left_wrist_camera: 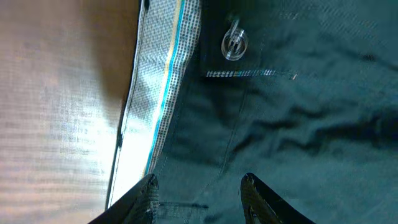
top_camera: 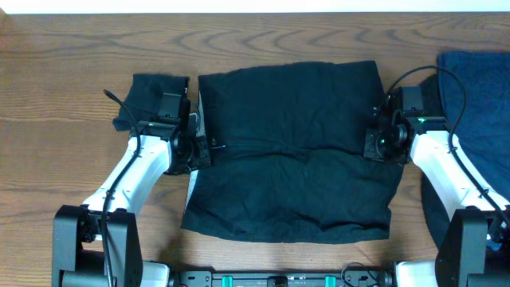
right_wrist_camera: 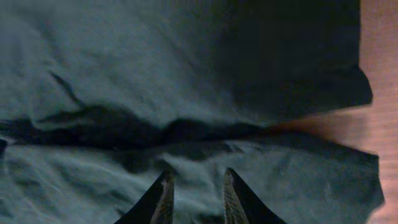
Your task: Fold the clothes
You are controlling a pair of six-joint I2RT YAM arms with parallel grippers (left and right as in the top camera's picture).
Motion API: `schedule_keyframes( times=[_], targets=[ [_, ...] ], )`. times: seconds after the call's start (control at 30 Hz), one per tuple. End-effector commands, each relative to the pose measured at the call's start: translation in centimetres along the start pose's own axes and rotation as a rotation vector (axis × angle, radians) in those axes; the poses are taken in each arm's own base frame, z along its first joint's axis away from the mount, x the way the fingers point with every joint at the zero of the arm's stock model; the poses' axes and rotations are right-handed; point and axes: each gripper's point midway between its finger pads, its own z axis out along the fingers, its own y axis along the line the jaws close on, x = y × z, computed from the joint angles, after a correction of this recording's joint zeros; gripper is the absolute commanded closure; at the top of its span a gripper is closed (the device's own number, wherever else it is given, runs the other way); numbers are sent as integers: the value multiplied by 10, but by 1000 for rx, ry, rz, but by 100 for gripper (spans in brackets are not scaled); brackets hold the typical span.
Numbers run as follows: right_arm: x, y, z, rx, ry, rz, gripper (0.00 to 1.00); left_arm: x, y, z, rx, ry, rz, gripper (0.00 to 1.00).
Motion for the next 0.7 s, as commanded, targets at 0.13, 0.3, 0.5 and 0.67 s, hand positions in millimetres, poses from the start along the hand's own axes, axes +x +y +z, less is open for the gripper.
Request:
schedule_keyframes(
  times=[0.13,0.3,0.5,0.67],
  targets=[
    [-2,3,3,-26,-16,-32,74,5,0,5,5,17,16,55],
    [4,-9,14,29,-12,-30,71,3,0,7,6,12,18,55],
    [2,-20,16,61,-26,-14,66,-6,-2,13,16,-14,60,55],
    [10,-45,16,111,-4,74,66,-4,1,20,9,6,61,55]
  ],
)
